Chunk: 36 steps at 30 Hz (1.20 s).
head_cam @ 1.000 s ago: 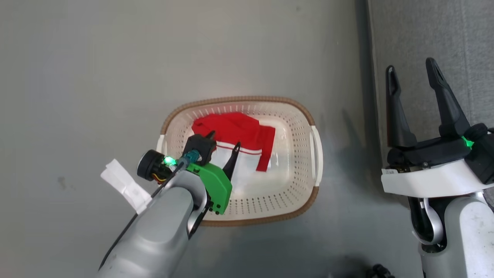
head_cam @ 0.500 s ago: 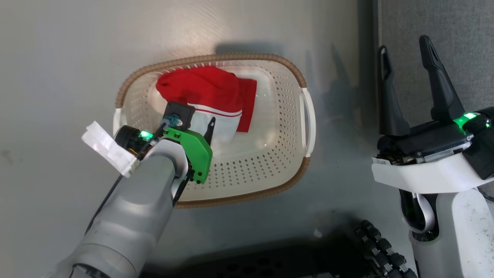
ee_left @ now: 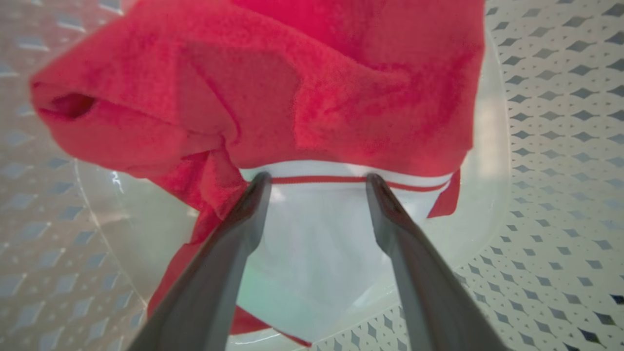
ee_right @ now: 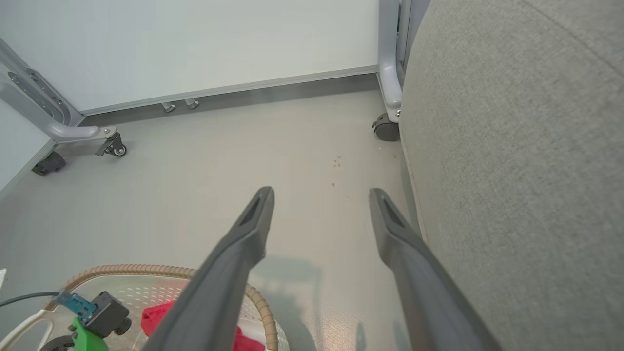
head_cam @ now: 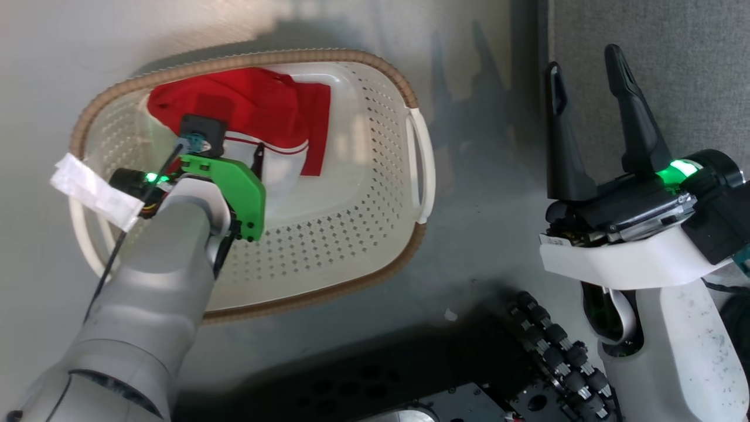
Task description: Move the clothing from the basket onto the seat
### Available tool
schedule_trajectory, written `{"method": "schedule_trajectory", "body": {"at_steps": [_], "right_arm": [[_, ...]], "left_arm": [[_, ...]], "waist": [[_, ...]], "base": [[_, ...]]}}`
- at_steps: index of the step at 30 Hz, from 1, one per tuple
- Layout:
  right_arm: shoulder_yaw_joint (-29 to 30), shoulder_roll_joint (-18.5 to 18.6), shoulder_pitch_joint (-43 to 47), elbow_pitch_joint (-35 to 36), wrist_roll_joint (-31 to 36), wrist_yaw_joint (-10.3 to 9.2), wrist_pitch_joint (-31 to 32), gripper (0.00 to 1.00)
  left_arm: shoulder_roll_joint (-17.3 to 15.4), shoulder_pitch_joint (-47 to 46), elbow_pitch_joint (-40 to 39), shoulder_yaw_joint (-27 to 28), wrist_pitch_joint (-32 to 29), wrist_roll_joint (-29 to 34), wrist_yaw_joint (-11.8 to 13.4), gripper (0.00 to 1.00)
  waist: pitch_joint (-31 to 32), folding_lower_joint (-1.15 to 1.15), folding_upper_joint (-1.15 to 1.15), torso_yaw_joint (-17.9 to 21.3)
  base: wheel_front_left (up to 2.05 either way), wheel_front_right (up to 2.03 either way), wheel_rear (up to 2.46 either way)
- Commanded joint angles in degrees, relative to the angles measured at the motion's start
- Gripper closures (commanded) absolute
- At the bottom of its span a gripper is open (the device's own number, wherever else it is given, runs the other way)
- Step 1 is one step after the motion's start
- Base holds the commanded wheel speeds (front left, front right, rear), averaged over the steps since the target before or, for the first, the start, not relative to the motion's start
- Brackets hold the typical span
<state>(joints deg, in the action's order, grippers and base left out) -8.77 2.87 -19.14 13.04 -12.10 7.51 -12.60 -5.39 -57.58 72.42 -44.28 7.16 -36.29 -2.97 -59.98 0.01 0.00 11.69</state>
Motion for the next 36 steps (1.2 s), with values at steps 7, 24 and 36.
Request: {"method": "schedule_trajectory", "body": {"at_steps": [7,24,36], "right_arm": [[-2.31,0.04,-1.27,-2.74,-3.26,-0.04,-1.88,0.00],[-3.46,0.04,1.39,-3.65,-4.38,-0.04,-2.59,0.00],[-2.80,0.04,1.73,-2.37,-4.26,-0.03,-2.62,0.00]], "left_arm": [[-3.22,-2.38,1.03,0.78,-1.50,-1.22,1.15,0.00],[-6.16,-2.70,2.41,0.08,-9.25,-1.42,5.32,0.00],[-6.07,-1.17,2.68,-2.40,-11.77,-0.35,5.48,1.00]], "waist": [[-3.38,-0.01,0.00,4.51],[-3.99,-0.01,0.00,5.93],[-3.98,-0.01,0.00,5.73]], "base": [[0.00,0.00,0.00],[0.00,0.00,0.00],[0.00,0.00,0.00]]}}
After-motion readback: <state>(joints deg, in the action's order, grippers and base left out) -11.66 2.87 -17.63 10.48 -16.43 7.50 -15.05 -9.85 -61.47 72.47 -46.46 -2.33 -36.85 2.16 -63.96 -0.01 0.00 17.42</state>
